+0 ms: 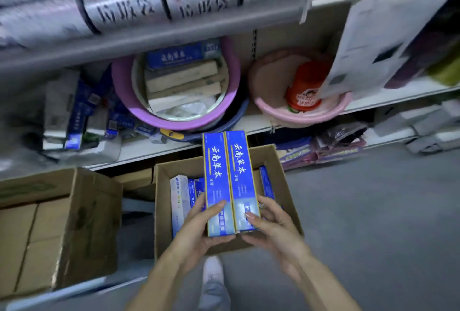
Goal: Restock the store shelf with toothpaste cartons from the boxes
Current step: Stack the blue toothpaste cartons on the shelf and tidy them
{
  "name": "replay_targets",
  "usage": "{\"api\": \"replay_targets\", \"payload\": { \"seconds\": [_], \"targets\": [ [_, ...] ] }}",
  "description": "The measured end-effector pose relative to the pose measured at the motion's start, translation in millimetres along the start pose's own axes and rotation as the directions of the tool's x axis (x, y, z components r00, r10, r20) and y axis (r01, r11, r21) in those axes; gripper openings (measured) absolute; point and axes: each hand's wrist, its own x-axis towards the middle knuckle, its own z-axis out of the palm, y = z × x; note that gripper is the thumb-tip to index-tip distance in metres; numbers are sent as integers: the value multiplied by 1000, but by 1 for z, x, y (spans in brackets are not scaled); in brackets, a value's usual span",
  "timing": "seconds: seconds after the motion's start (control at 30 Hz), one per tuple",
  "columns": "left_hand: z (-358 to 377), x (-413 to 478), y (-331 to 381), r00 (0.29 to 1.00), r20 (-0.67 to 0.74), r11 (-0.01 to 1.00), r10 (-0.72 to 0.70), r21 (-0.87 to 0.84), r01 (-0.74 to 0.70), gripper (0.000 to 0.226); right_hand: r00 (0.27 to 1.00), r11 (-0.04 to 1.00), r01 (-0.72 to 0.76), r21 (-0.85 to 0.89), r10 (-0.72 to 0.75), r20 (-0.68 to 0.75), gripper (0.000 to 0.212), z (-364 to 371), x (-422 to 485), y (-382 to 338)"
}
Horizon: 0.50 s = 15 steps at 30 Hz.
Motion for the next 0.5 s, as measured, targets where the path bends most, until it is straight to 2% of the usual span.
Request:
{"api": "replay_targets", "payload": {
  "seconds": [0.07,0.17,0.27,0.3,0.37,0.5],
  "targets": [
    [22,-31,10,998,18,998,61,-8,-60,43,997,998,60,-35,-58,44,52,-4,-34,-21],
    [54,-80,35,986,38,987,161,-26,-160,44,983,988,152,-21,-149,112,43,-2,-85,-59],
    [82,-130,73,959,54,960,279,-39,-277,38,950,966,259,-1,-254,183,64,14,-134,-104],
    [90,-146,88,945,60,947,321,-47,-318,37,935,955,295,0,-289,206,62,22,-150,-120],
    [104,-180,120,916,60,917,396,-67,-392,35,904,934,358,-4,-345,252,43,40,-181,-152],
    [120,-249,185,845,39,845,533,-80,-529,25,824,879,478,8,-451,345,41,84,-242,-214]
  ]
}}
